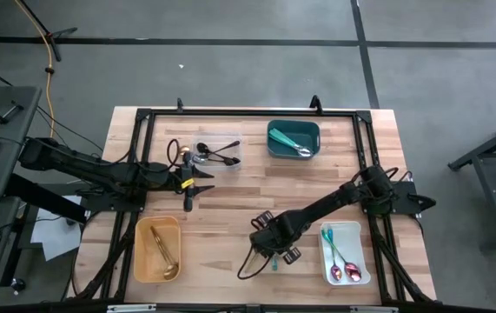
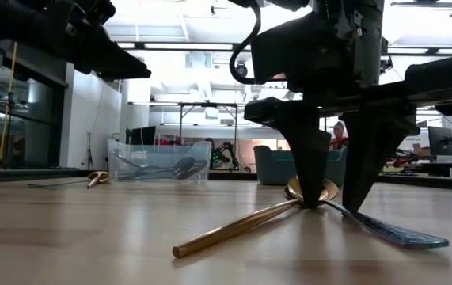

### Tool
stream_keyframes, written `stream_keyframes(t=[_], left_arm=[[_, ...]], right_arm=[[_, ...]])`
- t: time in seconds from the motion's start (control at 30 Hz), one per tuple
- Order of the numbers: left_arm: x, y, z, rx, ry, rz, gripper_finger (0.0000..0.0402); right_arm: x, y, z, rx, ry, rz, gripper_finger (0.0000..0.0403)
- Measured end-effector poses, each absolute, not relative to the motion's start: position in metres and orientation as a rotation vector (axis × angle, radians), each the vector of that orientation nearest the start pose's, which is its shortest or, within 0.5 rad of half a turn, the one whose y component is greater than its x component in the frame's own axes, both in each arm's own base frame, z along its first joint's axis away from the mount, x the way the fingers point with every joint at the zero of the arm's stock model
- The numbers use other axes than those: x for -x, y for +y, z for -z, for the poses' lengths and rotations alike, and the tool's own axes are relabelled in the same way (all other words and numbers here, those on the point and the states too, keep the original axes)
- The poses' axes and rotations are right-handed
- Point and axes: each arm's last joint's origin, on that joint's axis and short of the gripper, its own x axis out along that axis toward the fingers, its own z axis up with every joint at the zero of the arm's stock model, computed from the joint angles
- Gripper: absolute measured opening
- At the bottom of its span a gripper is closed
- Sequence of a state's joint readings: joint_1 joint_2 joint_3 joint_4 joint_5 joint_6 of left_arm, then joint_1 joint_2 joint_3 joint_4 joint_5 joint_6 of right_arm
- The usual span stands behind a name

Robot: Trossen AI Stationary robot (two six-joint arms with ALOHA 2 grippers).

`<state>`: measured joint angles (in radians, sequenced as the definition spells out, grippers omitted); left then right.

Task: Sort silverware by color (type)
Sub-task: Put the purple spoon into the white bin

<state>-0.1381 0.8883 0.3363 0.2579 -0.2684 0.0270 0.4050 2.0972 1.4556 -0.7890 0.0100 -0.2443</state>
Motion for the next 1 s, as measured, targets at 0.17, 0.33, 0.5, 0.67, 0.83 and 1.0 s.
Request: stream_keyframes(t=[0.17, 0.33, 0.5, 0.67, 0.83, 1.0], left_arm=[[-0.1841, -0.0178, -0.2024, -0.089, 0.299, -0.125, 0.0136], [-0.1842, -0.0178, -0.2026, -0.089, 0.297, -0.126, 0.0136], [-0.1842, -0.0178, -0.2026, -0.090, 0.297, -0.125, 0.0136], [-0.1842, -0.0178, -0.2027, -0.090, 0.296, -0.125, 0.0136], [-0.1842, -0.0178, -0.2027, -0.090, 0.296, -0.125, 0.0136], [-0.1842, -0.0178, -0.2027, -0.090, 0.296, -0.125, 0.0136]], right_arm=[[-0.3670, 0.1573, -0.1353, 0.470, 1.357, -0.482, 0.0129], [-0.3677, 0.1583, -0.1344, 0.442, 1.352, -0.472, 0.0052], [-0.3675, 0.1586, -0.1339, 0.430, 1.357, -0.470, 0.0015], [-0.3676, 0.1584, -0.1335, 0.411, 1.361, -0.451, 0.0008], [-0.3676, 0.1585, -0.1336, 0.398, 1.362, -0.461, 0.0007], [-0.3675, 0.1586, -0.1345, 0.383, 1.361, -0.470, 0.0004]])
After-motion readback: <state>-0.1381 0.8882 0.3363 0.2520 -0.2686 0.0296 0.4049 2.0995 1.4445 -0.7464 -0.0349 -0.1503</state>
